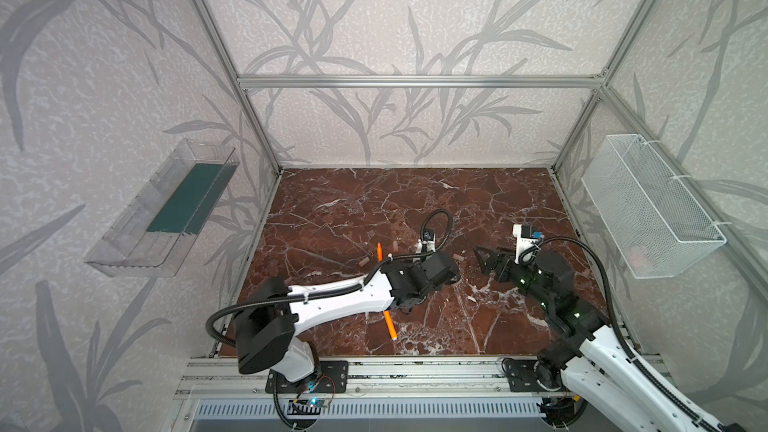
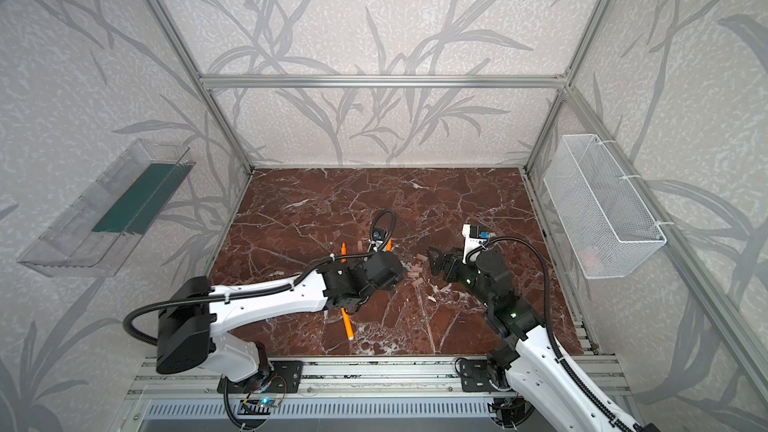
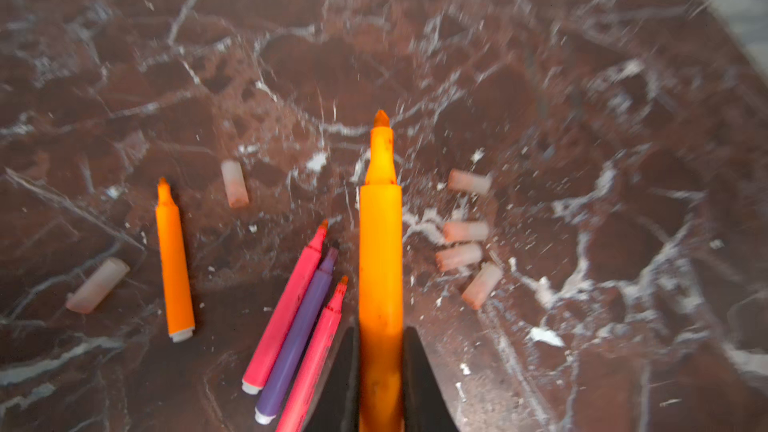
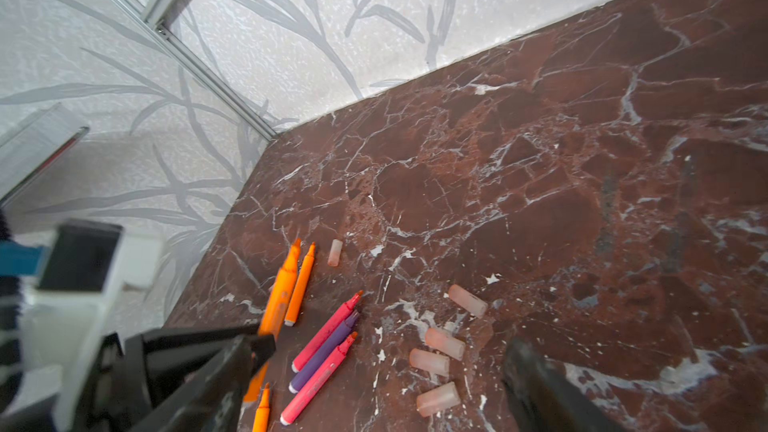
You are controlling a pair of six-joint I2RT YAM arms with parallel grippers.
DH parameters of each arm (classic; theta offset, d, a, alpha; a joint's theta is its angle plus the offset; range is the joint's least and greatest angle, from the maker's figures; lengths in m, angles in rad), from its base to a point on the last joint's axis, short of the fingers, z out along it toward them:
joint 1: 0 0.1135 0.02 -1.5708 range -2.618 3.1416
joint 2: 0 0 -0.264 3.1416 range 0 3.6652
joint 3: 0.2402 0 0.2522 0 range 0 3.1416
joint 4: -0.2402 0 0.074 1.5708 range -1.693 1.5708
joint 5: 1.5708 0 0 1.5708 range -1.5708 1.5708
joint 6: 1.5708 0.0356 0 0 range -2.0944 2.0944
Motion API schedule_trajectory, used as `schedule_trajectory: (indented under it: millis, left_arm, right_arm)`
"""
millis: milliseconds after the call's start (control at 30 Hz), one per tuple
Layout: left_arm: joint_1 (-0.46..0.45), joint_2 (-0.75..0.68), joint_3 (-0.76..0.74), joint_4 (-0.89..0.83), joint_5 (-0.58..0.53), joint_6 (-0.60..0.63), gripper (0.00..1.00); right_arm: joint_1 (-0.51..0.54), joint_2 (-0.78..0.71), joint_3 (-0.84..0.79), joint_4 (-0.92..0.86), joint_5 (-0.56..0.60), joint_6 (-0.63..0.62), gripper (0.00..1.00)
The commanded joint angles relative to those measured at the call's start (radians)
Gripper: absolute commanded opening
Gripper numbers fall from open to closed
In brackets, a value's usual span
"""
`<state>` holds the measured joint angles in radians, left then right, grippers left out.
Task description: Insert the pens into the pen caps
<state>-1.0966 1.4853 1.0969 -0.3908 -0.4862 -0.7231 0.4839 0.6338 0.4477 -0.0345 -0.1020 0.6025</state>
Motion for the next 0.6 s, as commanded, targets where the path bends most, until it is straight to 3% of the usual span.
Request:
schedule_trajectory:
  millis: [0, 100, 133, 200, 367, 567]
  left_arm:
    - [0.037, -0.09, 0.029, 0.019, -0.048, 0.134, 0.01]
    - [0.06, -0.184, -0.111, 0.173, 0.014, 0.216, 0.0]
    - [0.062, -0.216, -0.202, 0.294, 0.037, 0.237, 0.0]
    - [0.08, -0.274, -0.383, 0.559, 0.185, 0.324, 0.0]
    - [0.082, -0.343, -0.461, 0.63, 0.286, 0.36, 0.0]
    - [0.082, -0.297, -0.468, 0.72, 0.401, 0.383, 0.0]
  right_arm:
    - [0.036, -0.012, 0.039, -0.011, -0.064, 0.027, 0.92]
    - [0.072, -0.035, 0.031, 0.03, -0.08, 0.073, 0.92]
    - [0.085, -0.042, 0.015, 0.06, -0.09, 0.084, 0.92]
    - [0.114, -0.055, -0.024, 0.149, -0.121, 0.117, 0.92]
    - [0.207, -0.056, -0.094, 0.277, -0.084, 0.18, 0.9]
    - [0.287, 0.017, -0.106, 0.397, -0.025, 0.212, 0.82]
